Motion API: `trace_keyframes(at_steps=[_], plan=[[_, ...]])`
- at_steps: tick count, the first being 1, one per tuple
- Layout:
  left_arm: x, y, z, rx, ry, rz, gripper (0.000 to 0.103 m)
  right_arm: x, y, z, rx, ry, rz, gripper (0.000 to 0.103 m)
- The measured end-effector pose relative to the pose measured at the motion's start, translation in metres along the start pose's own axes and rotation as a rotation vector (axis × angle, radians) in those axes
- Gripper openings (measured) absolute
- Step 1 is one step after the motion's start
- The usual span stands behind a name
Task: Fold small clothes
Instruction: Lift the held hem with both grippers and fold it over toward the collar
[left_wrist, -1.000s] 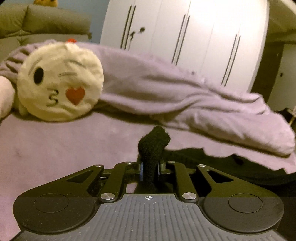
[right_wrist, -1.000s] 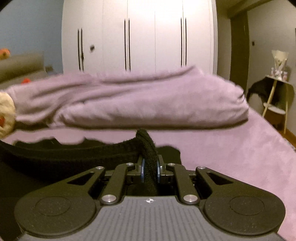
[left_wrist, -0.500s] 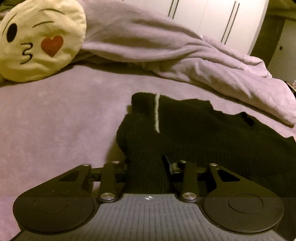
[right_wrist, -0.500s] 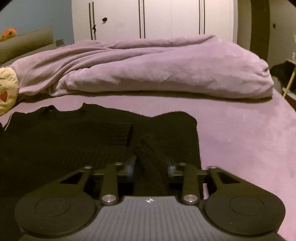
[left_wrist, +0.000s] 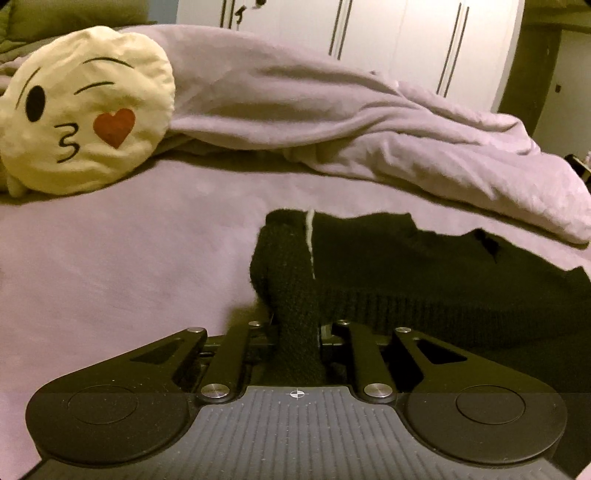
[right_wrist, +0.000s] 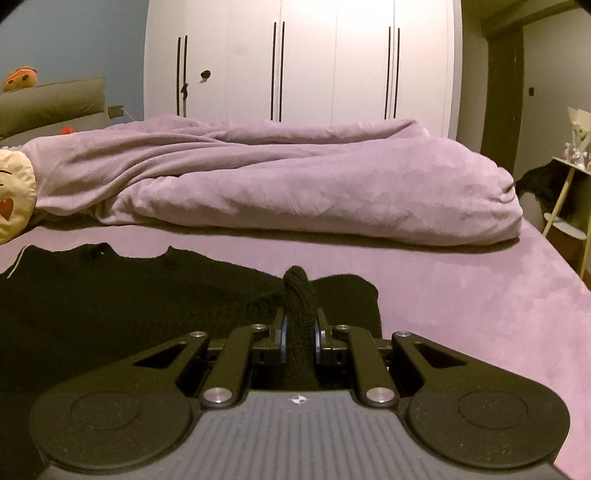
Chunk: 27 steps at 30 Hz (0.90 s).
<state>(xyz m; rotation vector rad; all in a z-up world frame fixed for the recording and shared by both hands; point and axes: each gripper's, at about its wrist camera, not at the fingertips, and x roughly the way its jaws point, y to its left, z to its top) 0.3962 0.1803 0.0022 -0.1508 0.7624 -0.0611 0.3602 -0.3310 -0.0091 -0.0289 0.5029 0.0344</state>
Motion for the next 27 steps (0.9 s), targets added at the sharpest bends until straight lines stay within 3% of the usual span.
trace_keyframes(at_steps=[12, 19, 27], plan=[[-0.023, 0.003, -0.004, -0.011, -0.072, -0.032, 0.016, -0.013, 0.003, 0.004, -0.013, -0.027, 0.0, 0.012], [-0.035, -0.007, 0.036, -0.005, -0.194, -0.019, 0.015, -0.007, 0.005, 0.029, -0.008, -0.087, -0.06, 0.011], [0.02, -0.01, 0.077, -0.033, -0.244, 0.019, 0.015, 0.045, -0.001, 0.051, 0.016, -0.108, -0.175, 0.011]])
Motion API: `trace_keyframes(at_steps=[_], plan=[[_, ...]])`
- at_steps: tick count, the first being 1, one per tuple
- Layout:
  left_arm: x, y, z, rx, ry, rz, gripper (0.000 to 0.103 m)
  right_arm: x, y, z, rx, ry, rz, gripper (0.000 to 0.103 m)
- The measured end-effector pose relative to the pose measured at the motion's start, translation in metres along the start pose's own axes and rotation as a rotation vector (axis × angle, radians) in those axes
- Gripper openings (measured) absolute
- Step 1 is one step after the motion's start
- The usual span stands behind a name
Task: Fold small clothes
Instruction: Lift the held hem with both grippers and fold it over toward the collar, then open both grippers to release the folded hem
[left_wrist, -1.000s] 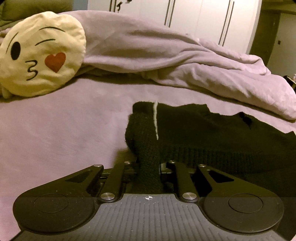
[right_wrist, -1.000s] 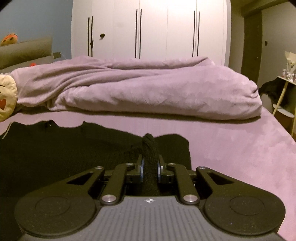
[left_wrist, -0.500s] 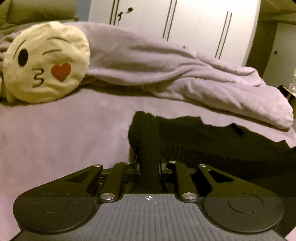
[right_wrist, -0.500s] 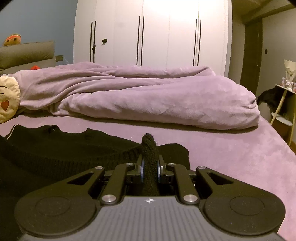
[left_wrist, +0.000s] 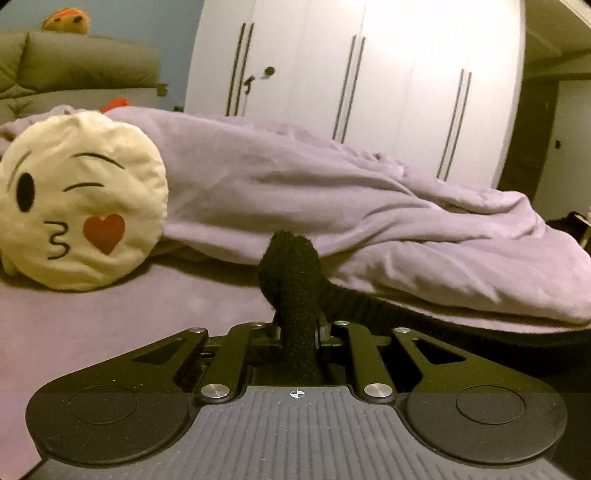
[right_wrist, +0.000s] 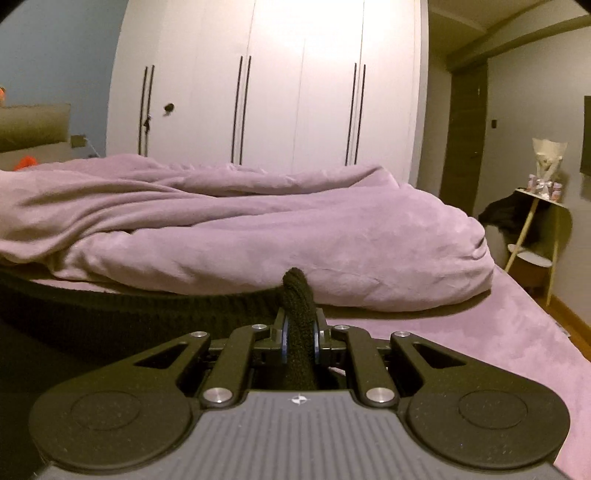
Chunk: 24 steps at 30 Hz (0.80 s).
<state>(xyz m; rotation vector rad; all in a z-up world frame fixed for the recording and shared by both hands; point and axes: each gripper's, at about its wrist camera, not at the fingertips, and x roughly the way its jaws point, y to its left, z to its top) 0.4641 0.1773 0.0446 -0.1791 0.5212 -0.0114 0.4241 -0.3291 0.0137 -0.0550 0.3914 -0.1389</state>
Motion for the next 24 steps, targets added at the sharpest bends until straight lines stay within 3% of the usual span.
trace_keyframes(at_steps=[6, 9, 11, 14, 15, 16, 18, 20, 24], plan=[[0.046, -0.001, -0.014, 0.047, 0.043, 0.061, 0.015, 0.043, 0.005, -0.016, 0.006, 0.051, -0.066, 0.011], [0.056, 0.001, -0.018, 0.046, 0.031, 0.091, 0.017, 0.053, 0.011, -0.021, -0.025, 0.031, -0.109, 0.011], [0.066, 0.001, -0.025, 0.054, 0.015, 0.168, 0.027, 0.063, 0.016, -0.024, -0.031, 0.023, -0.153, 0.012], [0.065, 0.009, -0.034, 0.022, 0.04, 0.265, 0.032, 0.065, 0.022, -0.027, -0.051, 0.041, -0.213, 0.032], [0.054, 0.015, -0.037, -0.013, 0.046, 0.257, 0.037, 0.053, 0.019, -0.027, -0.029, 0.01, -0.234, 0.033], [0.043, 0.021, -0.039, -0.039, 0.064, 0.227, 0.048, 0.04, 0.016, -0.027, -0.013, -0.003, -0.229, 0.035], [0.012, 0.03, -0.047, -0.06, 0.071, 0.177, 0.06, 0.005, 0.003, -0.033, 0.044, 0.025, -0.172, 0.048], [-0.019, 0.037, -0.061, -0.056, 0.104, 0.139, 0.073, -0.025, -0.011, -0.049, 0.118, 0.085, -0.12, 0.052], [-0.06, 0.045, -0.098, -0.064, 0.207, 0.027, 0.078, -0.085, -0.034, -0.106, 0.335, 0.197, -0.033, 0.054]])
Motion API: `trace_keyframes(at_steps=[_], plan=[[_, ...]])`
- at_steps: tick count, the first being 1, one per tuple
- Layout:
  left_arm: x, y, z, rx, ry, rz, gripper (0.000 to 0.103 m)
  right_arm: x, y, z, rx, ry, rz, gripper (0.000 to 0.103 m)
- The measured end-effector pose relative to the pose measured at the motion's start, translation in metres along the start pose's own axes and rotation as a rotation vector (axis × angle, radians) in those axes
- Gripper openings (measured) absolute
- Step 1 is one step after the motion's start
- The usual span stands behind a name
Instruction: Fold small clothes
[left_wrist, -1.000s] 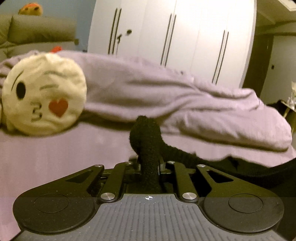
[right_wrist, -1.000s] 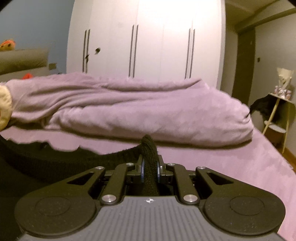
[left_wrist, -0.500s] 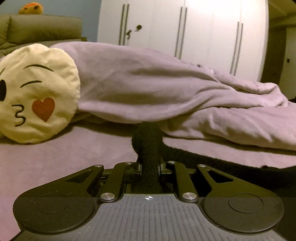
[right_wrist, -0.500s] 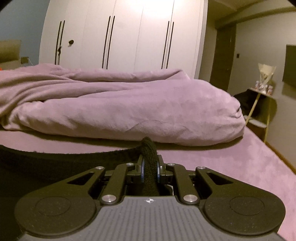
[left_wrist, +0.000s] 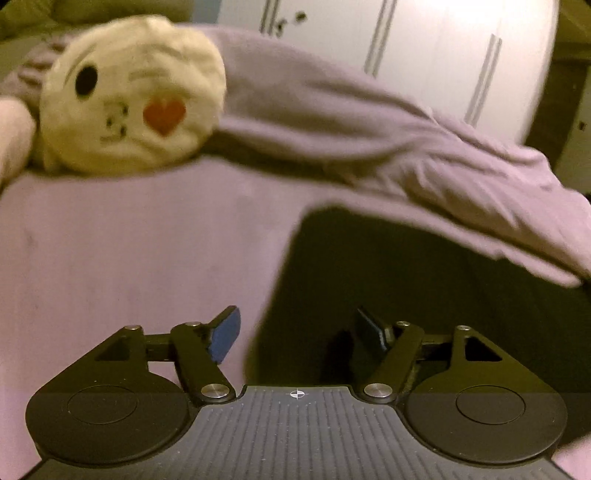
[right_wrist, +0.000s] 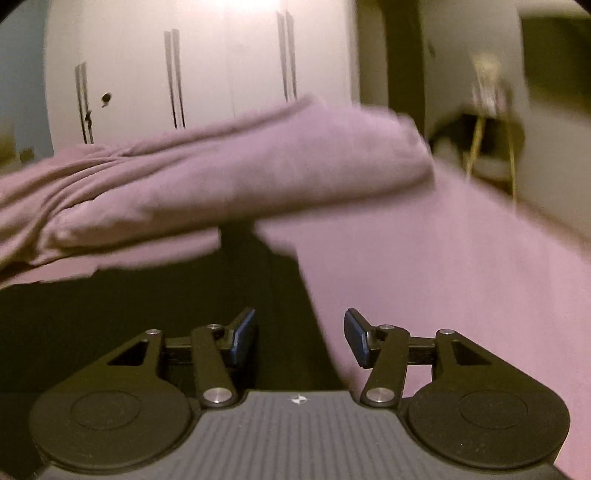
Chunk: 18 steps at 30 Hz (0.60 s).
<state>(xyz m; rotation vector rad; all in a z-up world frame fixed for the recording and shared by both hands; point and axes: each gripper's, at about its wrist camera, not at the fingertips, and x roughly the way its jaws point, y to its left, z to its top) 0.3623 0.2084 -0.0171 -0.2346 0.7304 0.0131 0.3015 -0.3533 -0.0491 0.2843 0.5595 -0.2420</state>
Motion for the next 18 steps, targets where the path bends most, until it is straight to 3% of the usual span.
trace_keyframes(at_steps=[3, 7, 10, 16, 18], plan=[[-0.008, 0.002, -0.024, -0.035, 0.049, -0.03, 0.078, -0.017, -0.013, -0.02, 0.119, 0.063, 0.031, 0.06], [-0.013, 0.003, -0.03, -0.115, 0.073, -0.063, 0.076, -0.037, -0.01, -0.016, 0.178, 0.058, 0.011, 0.06], [-0.009, 0.002, -0.03, -0.125, 0.093, -0.052, 0.074, -0.036, -0.016, -0.031, 0.308, 0.118, 0.082, 0.06], [-0.01, -0.006, -0.028, -0.151, 0.086, -0.039, 0.046, -0.025, -0.026, -0.047, 0.406, 0.125, 0.158, 0.064], [-0.012, -0.01, -0.027, -0.123, 0.076, -0.029, 0.038, -0.023, -0.027, -0.048, 0.412, 0.122, 0.178, 0.05]])
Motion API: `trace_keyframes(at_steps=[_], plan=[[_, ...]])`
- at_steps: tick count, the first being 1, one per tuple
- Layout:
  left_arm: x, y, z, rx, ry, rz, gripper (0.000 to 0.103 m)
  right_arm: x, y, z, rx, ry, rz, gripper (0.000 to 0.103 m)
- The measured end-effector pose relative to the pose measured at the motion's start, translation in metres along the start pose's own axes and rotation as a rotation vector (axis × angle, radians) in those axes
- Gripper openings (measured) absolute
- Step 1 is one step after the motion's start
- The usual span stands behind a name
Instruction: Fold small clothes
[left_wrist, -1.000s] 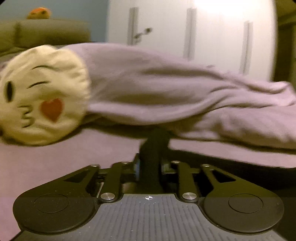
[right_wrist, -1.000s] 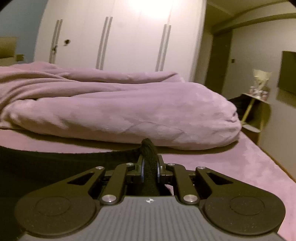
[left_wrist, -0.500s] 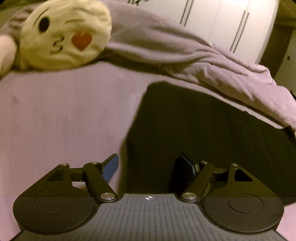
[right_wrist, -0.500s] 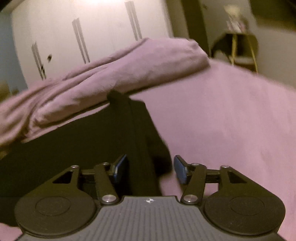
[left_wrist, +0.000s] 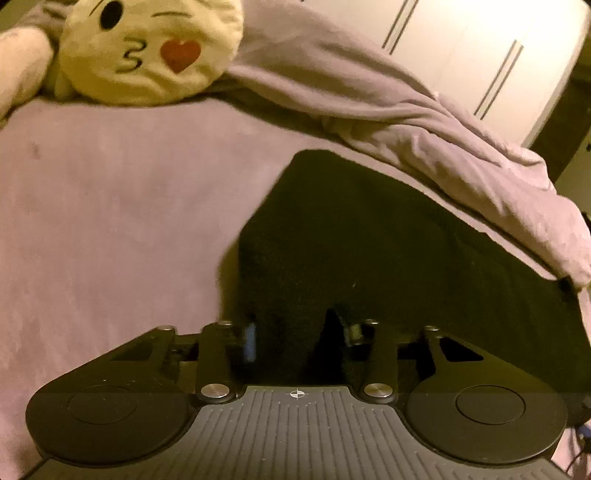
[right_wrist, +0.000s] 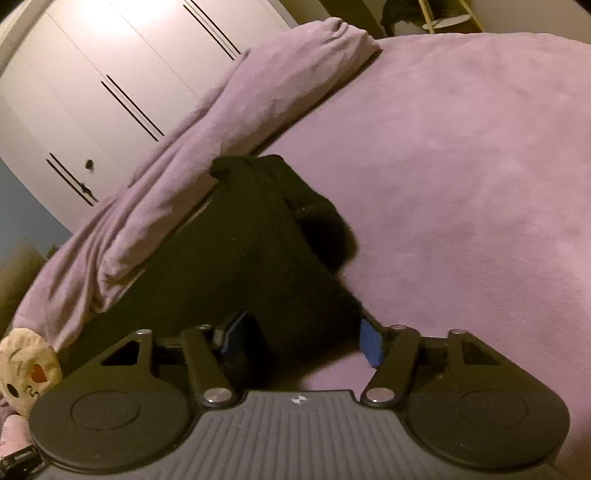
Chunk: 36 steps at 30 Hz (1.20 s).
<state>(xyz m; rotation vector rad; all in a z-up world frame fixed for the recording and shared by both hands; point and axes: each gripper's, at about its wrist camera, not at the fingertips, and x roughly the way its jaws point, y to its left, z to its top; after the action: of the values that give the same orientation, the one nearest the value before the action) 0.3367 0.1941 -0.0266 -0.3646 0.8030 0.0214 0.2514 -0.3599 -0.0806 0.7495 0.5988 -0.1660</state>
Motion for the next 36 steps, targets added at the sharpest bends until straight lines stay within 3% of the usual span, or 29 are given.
trace_keyframes(at_steps=[1, 5, 6, 12, 17, 18, 19, 20, 21, 22, 26, 31, 33, 36], plan=[[0.0, -0.002, 0.001, 0.011, -0.005, 0.006, 0.031, 0.002, -0.001, -0.001, 0.002, -0.003, 0.003, 0.046], [0.002, -0.006, 0.001, 0.003, -0.028, 0.022, 0.025, 0.004, -0.003, -0.003, 0.007, -0.007, 0.053, 0.014], [0.001, -0.007, 0.001, 0.006, -0.033, 0.029, 0.024, 0.003, 0.001, -0.004, -0.025, -0.024, 0.044, 0.012], [-0.007, -0.009, 0.006, 0.009, -0.085, 0.02, 0.02, -0.006, 0.022, 0.0, -0.161, -0.138, 0.011, 0.01], [-0.014, -0.011, 0.007, 0.048, -0.122, 0.024, 0.022, 0.001, 0.023, -0.001, -0.235, -0.145, -0.045, 0.01], [-0.008, -0.009, 0.005, 0.061, -0.103, 0.049, 0.023, 0.007, 0.021, -0.001, -0.241, -0.12, -0.073, 0.01], [0.0, -0.008, 0.003, 0.069, -0.074, 0.084, 0.035, 0.011, 0.019, 0.0, -0.238, -0.096, -0.089, 0.011], [0.009, -0.005, 0.0, 0.08, -0.028, 0.135, 0.056, 0.011, 0.018, 0.002, -0.23, -0.08, -0.103, 0.019], [0.011, -0.003, -0.003, 0.09, -0.017, 0.165, 0.065, 0.009, 0.017, 0.005, -0.223, -0.083, -0.13, 0.038], [0.008, -0.002, -0.004, 0.095, -0.037, 0.188, 0.075, 0.007, 0.016, 0.009, -0.223, -0.091, -0.148, 0.044], [-0.015, 0.004, 0.004, 0.072, -0.097, 0.182, 0.075, -0.01, 0.02, 0.022, -0.251, -0.162, -0.181, 0.045], [-0.027, -0.01, 0.022, 0.1, -0.211, 0.208, 0.082, -0.02, 0.06, 0.02, -0.443, -0.289, -0.197, 0.032], [-0.018, -0.023, 0.031, 0.106, -0.213, 0.169, 0.082, -0.016, 0.07, 0.027, -0.468, -0.289, -0.159, 0.021], [0.008, -0.048, 0.043, 0.155, -0.206, 0.143, 0.085, 0.013, 0.092, 0.033, -0.552, -0.237, -0.109, 0.016]])
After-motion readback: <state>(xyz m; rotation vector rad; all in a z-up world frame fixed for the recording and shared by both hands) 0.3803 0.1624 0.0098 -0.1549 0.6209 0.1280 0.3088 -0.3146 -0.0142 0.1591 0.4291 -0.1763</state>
